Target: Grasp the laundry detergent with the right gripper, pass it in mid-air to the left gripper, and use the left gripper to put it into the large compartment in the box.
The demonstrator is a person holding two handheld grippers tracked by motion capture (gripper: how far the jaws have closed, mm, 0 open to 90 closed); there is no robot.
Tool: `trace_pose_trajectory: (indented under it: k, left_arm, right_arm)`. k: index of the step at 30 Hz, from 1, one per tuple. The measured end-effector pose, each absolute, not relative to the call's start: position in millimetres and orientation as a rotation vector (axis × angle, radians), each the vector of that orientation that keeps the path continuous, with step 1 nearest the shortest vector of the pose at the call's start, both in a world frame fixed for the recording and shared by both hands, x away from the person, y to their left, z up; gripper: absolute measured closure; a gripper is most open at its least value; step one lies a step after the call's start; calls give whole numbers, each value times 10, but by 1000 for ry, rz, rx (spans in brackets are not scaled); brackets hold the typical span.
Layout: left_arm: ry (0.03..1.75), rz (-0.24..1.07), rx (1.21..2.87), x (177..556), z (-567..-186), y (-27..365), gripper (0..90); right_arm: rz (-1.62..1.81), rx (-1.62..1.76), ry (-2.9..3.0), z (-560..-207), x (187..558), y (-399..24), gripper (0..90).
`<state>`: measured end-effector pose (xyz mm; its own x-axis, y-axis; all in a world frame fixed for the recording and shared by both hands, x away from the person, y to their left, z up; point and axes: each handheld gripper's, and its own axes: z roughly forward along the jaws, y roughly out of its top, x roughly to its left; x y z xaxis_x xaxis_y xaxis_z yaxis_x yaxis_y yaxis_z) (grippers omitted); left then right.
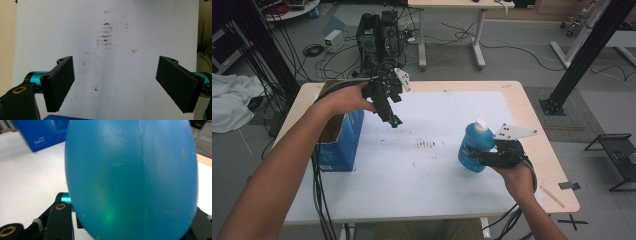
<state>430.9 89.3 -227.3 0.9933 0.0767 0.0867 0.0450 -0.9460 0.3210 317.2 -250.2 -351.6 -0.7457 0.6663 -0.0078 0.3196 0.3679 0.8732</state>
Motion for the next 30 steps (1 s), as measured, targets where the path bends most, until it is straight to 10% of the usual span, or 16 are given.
trace_pose_trajectory:
  k: [30]
  left_arm:
    - [-11, 87, 2827, 3771, -1901, 761, 154]
  right_arm:
    - [1422, 314, 2709, -3000, 3482, -2260, 432]
